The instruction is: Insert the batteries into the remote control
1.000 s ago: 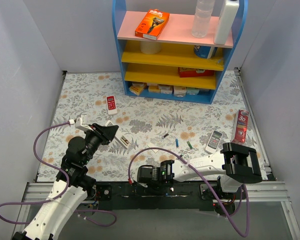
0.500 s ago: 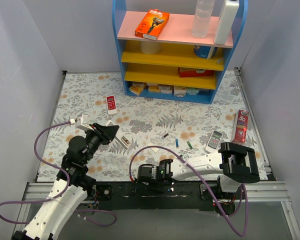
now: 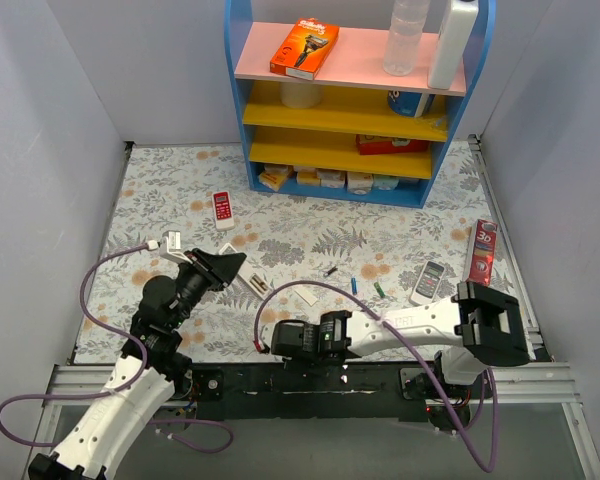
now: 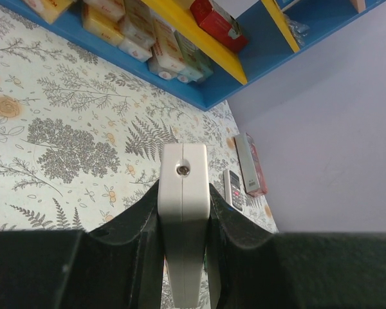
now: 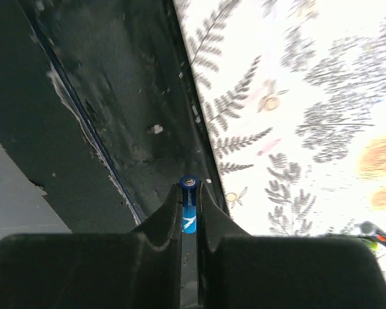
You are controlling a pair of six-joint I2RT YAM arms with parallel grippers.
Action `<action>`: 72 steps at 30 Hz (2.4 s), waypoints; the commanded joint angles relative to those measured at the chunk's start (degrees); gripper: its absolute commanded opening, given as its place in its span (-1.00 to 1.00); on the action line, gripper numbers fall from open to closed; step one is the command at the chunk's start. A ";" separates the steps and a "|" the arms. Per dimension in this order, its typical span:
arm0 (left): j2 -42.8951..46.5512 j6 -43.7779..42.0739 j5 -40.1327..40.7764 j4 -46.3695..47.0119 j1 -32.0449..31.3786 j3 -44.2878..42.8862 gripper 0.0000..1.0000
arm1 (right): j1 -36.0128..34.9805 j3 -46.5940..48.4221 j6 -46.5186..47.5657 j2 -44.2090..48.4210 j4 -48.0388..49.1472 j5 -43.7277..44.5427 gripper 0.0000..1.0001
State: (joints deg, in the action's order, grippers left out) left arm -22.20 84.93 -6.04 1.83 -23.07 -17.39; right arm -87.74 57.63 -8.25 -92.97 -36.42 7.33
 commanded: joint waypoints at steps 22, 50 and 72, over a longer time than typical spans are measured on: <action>-12.61 17.47 -12.76 46.94 -0.22 15.63 -1.00 | 8.12 -4.45 4.47 26.17 46.70 19.56 -0.97; -16.04 18.52 -15.14 60.05 -0.31 16.95 -1.00 | 8.03 -6.91 5.70 23.01 51.02 17.01 -0.97; -15.51 18.26 -15.84 60.49 -0.22 16.95 -1.00 | 8.03 -4.81 5.35 20.81 45.39 19.13 -0.97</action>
State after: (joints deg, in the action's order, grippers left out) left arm -38.52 102.26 -20.84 58.96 -23.09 -2.39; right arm -79.79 50.63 -2.98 -71.00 11.55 24.97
